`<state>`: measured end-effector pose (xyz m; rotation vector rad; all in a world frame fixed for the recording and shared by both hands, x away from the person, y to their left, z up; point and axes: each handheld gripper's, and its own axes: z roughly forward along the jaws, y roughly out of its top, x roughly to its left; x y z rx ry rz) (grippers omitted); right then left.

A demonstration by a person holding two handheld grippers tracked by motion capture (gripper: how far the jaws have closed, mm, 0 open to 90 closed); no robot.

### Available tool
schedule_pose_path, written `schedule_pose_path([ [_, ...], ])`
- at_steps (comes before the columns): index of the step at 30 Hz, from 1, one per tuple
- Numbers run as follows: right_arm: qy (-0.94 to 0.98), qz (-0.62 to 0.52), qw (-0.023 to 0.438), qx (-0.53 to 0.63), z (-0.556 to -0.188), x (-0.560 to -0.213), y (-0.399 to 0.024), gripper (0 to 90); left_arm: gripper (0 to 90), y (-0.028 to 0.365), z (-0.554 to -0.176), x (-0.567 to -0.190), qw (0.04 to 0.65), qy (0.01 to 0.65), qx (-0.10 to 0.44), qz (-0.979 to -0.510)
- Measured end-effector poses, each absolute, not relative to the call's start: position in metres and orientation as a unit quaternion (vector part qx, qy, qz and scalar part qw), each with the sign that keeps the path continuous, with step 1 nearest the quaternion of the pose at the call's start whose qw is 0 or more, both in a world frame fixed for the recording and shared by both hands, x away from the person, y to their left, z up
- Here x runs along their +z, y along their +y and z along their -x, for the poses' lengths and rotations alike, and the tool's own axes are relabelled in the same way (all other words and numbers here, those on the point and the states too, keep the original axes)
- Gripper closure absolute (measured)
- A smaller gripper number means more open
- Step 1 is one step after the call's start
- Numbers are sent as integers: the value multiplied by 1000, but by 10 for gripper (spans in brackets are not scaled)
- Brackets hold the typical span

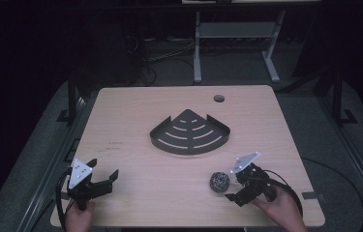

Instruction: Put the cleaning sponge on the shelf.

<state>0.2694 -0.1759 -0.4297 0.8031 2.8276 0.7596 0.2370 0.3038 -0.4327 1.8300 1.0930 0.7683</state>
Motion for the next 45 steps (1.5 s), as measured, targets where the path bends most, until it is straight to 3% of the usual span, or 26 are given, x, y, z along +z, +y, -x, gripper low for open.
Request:
schedule_pose_path([
  [30, 950, -232, 43, 206, -295, -433, -138, 153, 138, 306, -237, -431, 421, 445, 314, -725],
  [45, 957, -222, 28, 185, -301, -437, -130, 234, 138, 306, -237, -431, 421, 445, 314, -725],
])
